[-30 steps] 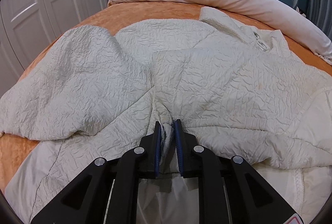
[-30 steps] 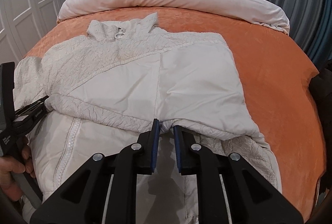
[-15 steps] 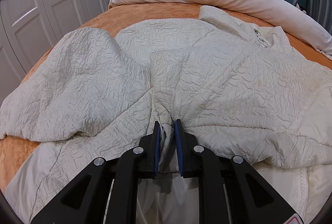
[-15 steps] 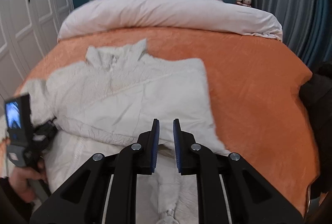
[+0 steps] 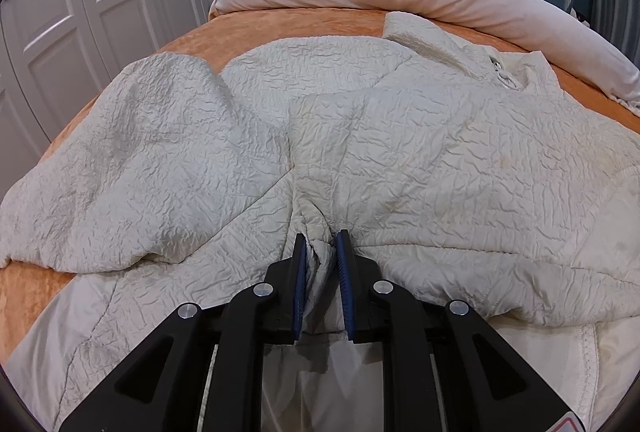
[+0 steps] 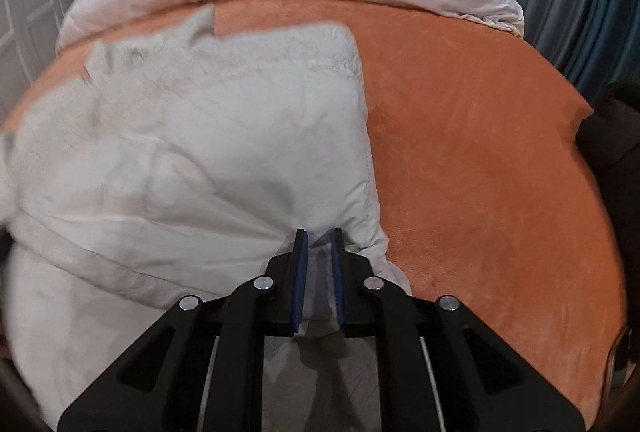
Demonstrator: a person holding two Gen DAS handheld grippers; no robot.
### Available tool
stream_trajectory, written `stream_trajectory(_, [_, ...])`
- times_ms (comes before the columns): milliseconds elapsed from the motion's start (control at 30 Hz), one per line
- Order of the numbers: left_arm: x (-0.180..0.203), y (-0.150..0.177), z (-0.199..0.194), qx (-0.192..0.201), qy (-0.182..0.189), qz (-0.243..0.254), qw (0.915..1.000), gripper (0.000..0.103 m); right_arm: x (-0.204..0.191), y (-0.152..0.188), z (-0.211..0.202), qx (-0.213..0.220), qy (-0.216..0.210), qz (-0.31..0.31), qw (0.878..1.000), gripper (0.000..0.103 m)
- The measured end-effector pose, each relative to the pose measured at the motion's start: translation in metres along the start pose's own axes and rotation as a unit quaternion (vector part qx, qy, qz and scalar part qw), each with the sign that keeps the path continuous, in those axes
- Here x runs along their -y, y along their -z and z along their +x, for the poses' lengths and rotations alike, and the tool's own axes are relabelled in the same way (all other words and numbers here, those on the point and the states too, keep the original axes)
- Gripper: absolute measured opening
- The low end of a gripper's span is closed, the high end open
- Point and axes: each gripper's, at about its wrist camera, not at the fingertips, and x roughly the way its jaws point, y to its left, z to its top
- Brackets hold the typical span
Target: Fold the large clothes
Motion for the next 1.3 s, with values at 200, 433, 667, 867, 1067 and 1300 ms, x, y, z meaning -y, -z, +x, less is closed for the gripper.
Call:
stream_trajectory(200, [-0.012,-0.001,-0.004,-0.002,0.024,-0.023,0.9994,0.017,-0.002,0.003,0.009,-0.024,0.010,-0.009,1.000,0.009])
stream_trajectory(433, [-0.076,0.015,-0.049,-0.020,0.077,-0.132,0.9881,0.039,-0.040,-0.016,-0.049,0.009,-0.064,-0.009,0.998,0.014])
stream_trajectory(667, [-0.168,0.036,-0.108,0.004,0.038,-0.178,0.9833,0.066,-0.114,0.007,-0.005,-0.049,-0.047,-0.096,0.993,0.014])
stream_trajectory(867, [-0.298,0.053,-0.107,0.001,-0.023,-0.288,0.9574,0.079,-0.124,0.025,-0.038,-0.025,-0.007,-0.147,0.989,0.014])
stream_trajectory(1067, [-0.404,0.080,-0.076,-0.015,-0.049,-0.461,0.8860,0.079,-0.104,0.051,-0.120,0.017,-0.064,-0.096,0.993,0.028])
stream_trajectory(1300, [-0.423,0.059,-0.068,0.007,-0.018,-0.488,0.8729,0.034,-0.101,0.114,-0.187,0.023,-0.074,-0.137,0.987,0.039])
